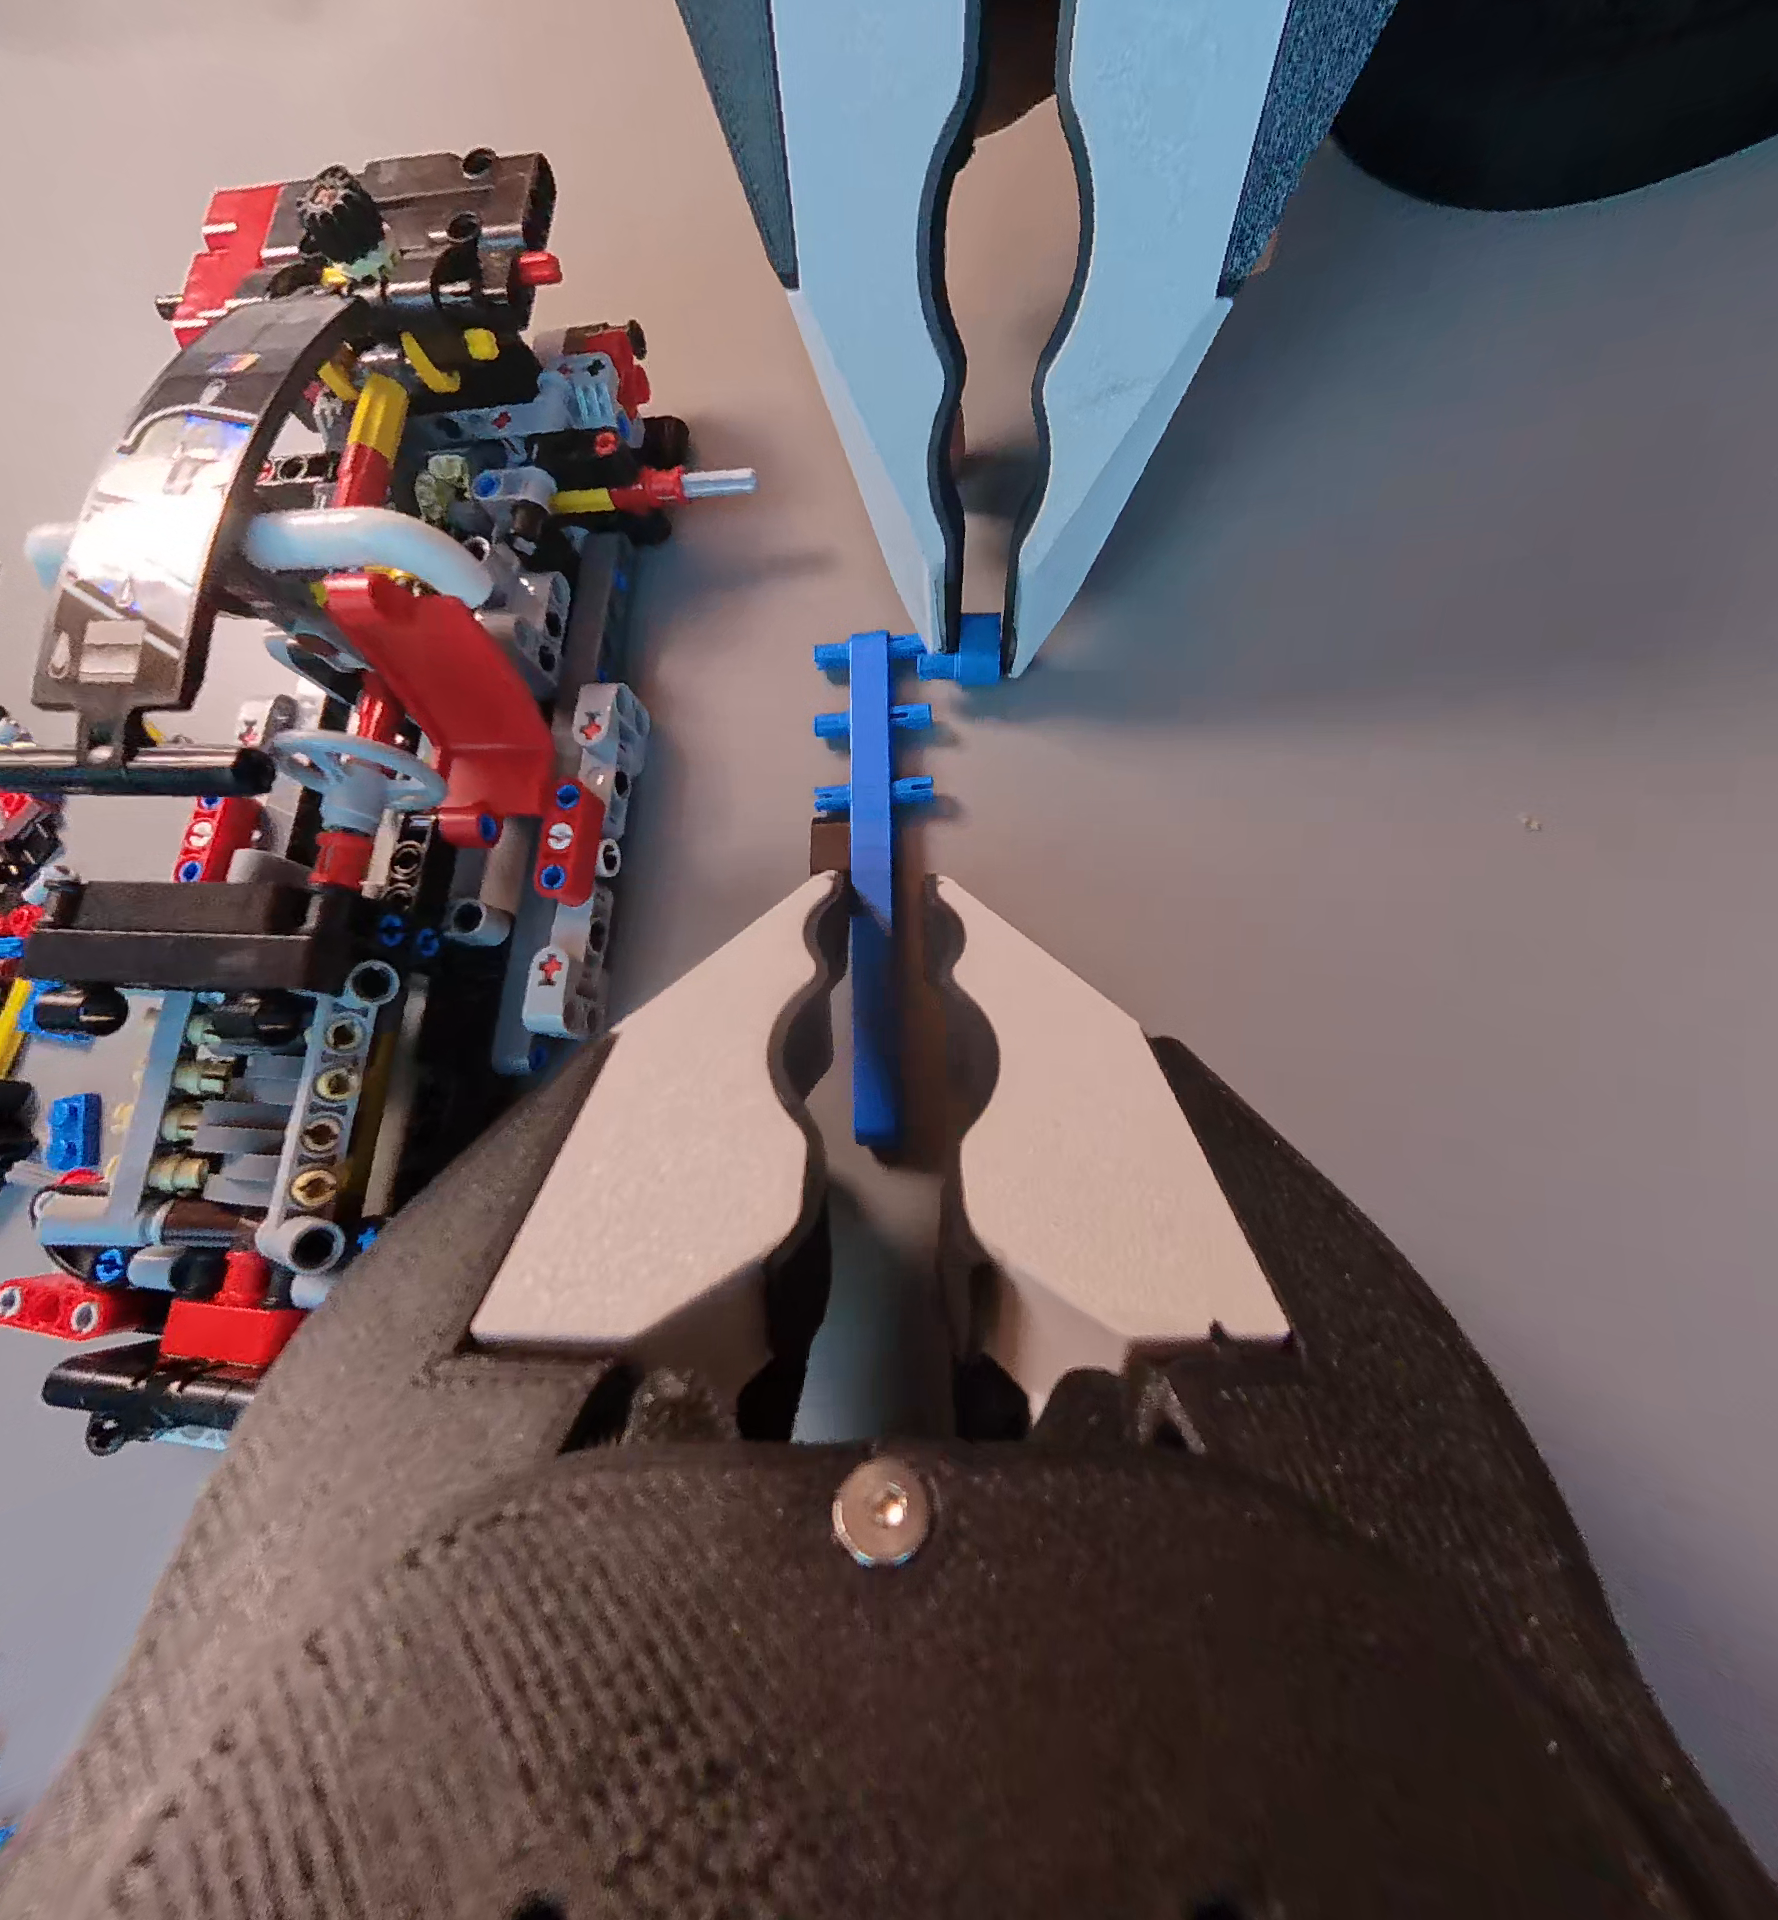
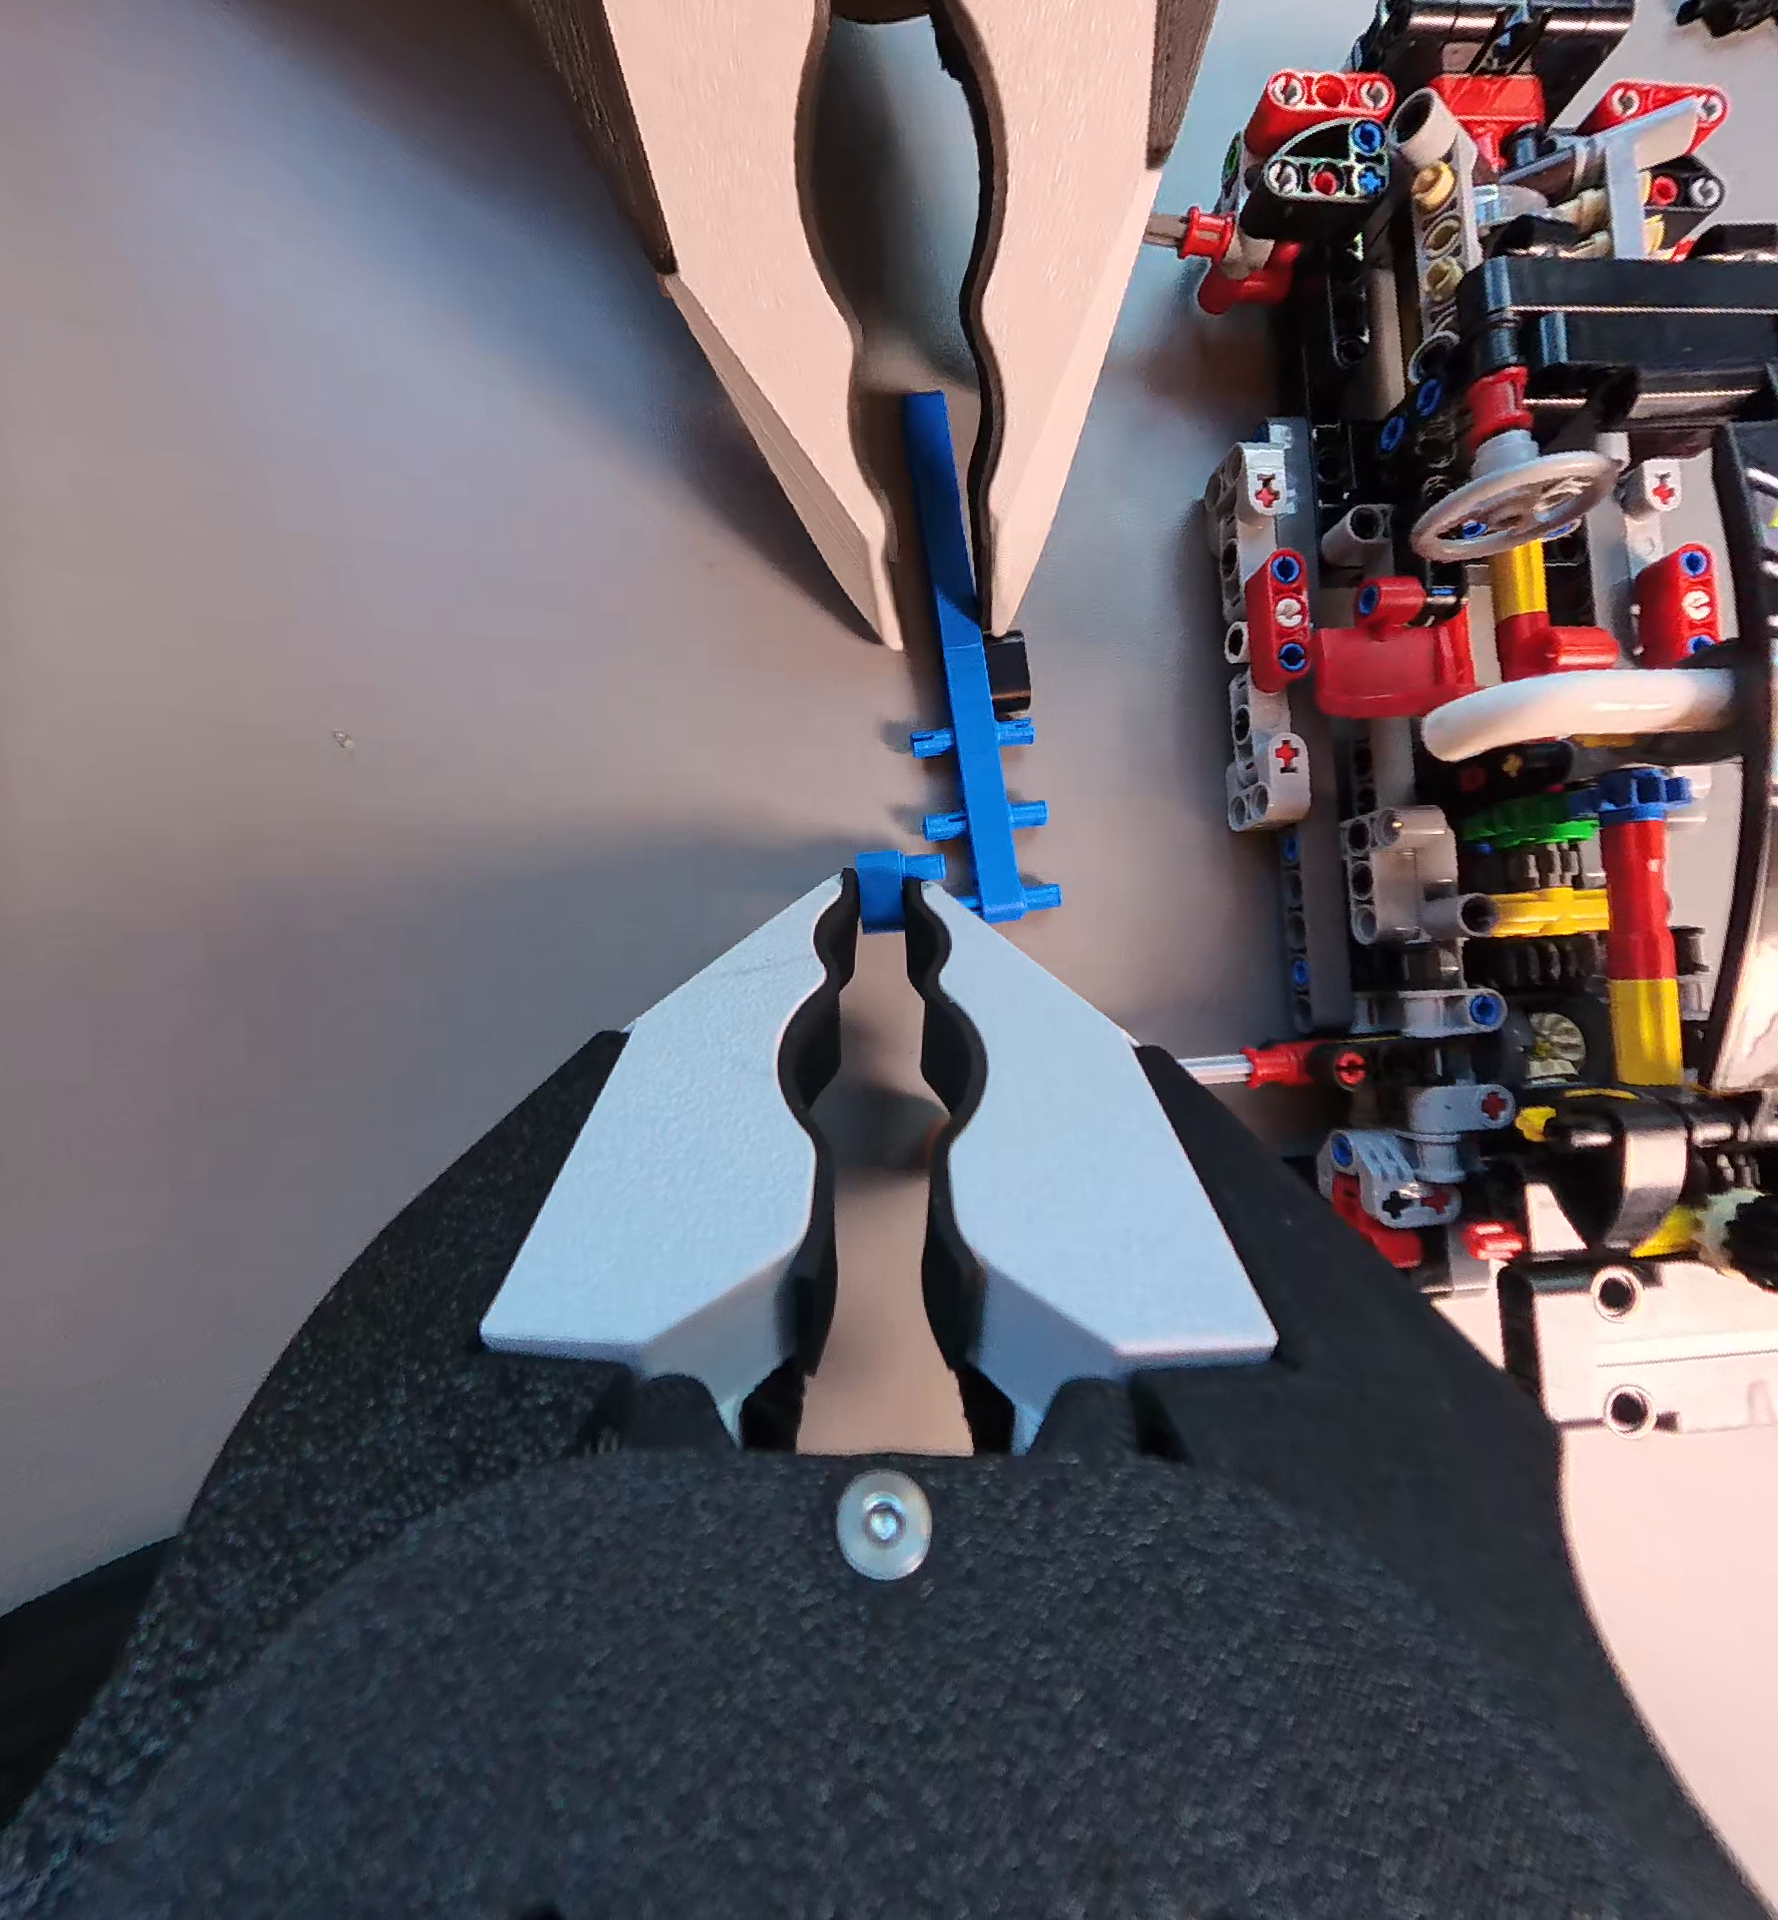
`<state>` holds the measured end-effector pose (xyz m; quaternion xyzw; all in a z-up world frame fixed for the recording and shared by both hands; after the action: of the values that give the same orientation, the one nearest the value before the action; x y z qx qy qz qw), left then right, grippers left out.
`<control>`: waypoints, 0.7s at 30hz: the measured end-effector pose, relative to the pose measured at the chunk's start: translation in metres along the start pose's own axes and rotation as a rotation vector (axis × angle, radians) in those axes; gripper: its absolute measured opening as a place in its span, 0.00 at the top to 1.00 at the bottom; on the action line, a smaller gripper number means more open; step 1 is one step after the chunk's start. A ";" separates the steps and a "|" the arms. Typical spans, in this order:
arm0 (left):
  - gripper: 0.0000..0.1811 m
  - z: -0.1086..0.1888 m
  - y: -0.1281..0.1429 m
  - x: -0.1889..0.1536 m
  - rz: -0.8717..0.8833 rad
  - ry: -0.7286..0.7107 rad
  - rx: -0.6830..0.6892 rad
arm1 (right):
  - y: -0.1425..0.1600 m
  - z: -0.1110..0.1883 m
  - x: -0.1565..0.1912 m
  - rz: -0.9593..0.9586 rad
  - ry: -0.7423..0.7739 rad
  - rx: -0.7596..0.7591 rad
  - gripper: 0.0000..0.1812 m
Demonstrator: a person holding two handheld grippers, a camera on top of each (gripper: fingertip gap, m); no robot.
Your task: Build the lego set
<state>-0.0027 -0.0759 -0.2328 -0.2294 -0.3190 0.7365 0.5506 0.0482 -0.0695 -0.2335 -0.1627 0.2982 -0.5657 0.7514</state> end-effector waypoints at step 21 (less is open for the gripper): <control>0.97 0.003 0.004 -0.007 -0.033 0.039 -0.002 | 0.001 0.013 0.001 0.094 0.042 -0.015 0.81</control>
<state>-0.0054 -0.0836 -0.2335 -0.2391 -0.3128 0.7225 0.5683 0.0575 -0.0714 -0.2242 -0.1422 0.3256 -0.5308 0.7694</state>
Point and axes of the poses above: each gripper's, where its closed fingertips meet, z back along the fingers, y out of its underside, x = y × z across the jaws, the point moved 1 cm from there along z, back along the fingers, and after that the axes turned 13 degrees about y, right-handed, at the moved point
